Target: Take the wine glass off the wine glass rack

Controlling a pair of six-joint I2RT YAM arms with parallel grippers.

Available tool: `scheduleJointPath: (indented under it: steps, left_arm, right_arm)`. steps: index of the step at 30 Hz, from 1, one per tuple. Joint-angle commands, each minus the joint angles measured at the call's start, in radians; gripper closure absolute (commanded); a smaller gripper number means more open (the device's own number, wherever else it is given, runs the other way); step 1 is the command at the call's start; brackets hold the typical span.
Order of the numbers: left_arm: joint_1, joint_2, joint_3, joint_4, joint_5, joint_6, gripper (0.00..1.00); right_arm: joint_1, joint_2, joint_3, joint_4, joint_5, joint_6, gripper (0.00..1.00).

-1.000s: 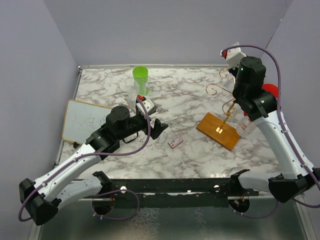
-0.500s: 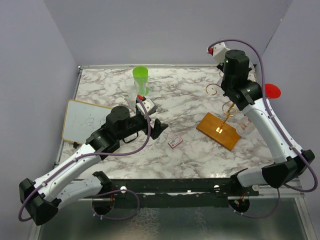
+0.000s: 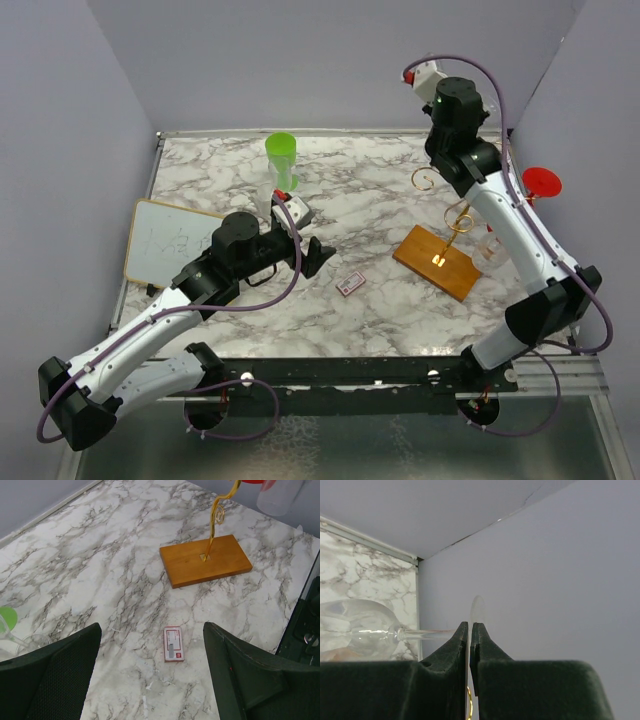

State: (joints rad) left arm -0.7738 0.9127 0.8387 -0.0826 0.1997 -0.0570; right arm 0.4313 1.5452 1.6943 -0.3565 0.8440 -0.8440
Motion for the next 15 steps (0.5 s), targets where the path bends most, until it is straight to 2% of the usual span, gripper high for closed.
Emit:
scheduleJointPath:
  steps: [1,7,15]
  left_arm:
    - [-0.003,-0.011,-0.01,0.021,-0.027,-0.001,0.15]
    - [-0.002,-0.012,-0.013,0.022,-0.045,0.003,0.15]
    - [-0.001,-0.016,-0.012,0.029,-0.073,-0.018,0.15]
  right_arm:
    - [0.004,0.073,0.113,0.097,-0.019,0.028,0.99]
    - [0.004,0.196,0.305,-0.016,-0.098,0.187,0.99]
    - [0.004,0.289,0.552,-0.285,-0.319,0.595,0.99]
